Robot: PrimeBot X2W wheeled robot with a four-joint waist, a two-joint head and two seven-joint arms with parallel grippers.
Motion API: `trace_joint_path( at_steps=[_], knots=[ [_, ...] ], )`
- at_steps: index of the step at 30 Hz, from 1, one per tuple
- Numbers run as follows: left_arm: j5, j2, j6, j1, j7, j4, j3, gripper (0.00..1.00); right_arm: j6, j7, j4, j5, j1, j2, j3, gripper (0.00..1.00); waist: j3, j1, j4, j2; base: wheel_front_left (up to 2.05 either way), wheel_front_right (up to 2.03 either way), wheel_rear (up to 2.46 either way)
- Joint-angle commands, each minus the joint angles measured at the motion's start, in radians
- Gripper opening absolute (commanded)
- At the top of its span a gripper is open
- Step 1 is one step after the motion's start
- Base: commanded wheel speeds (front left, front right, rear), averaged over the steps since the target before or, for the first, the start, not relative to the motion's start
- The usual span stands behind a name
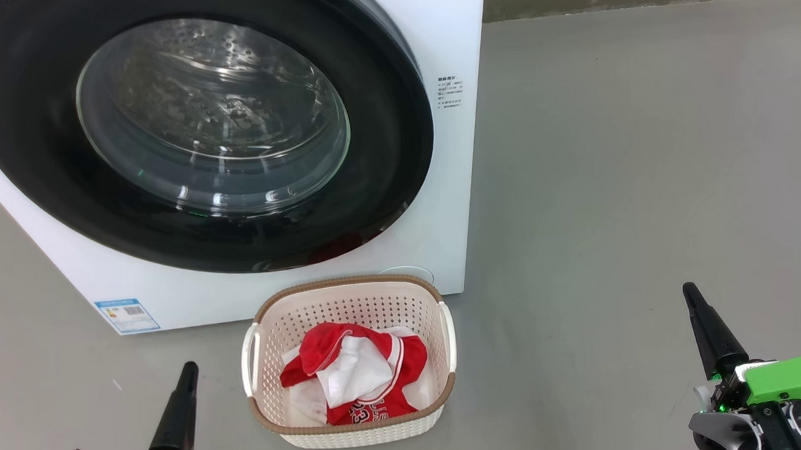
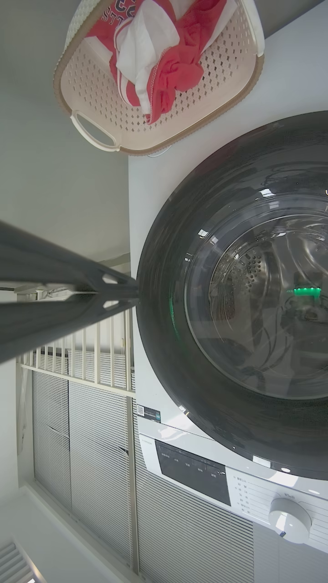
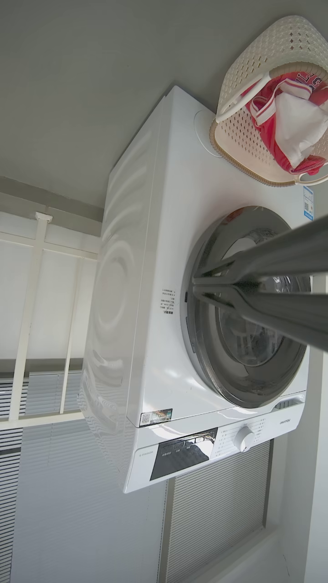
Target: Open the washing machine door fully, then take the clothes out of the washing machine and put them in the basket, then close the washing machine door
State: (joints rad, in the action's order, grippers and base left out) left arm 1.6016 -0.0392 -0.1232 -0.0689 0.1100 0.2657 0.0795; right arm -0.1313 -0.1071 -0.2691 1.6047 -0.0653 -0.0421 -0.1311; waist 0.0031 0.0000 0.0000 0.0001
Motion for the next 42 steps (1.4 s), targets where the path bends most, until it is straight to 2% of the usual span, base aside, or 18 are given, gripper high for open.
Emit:
trace_joint_path(
  at_steps=[1,42],
  knots=[
    [0.007,-0.011,-0.007,-0.039,0.003,-0.021,0.034,0.00,0.001,-0.006,0.024,0.004,-0.043,-0.008,0.017,0.00,0.000,0.0000,0.000,-0.0001,0.00,0.00,0.00],
    [0.007,-0.011,-0.007,-0.039,0.003,-0.021,0.034,0.00,0.001,-0.006,0.024,0.004,-0.043,-0.008,0.017,0.00,0.000,0.0000,0.000,-0.0001,0.00,0.00,0.00]
  ],
)
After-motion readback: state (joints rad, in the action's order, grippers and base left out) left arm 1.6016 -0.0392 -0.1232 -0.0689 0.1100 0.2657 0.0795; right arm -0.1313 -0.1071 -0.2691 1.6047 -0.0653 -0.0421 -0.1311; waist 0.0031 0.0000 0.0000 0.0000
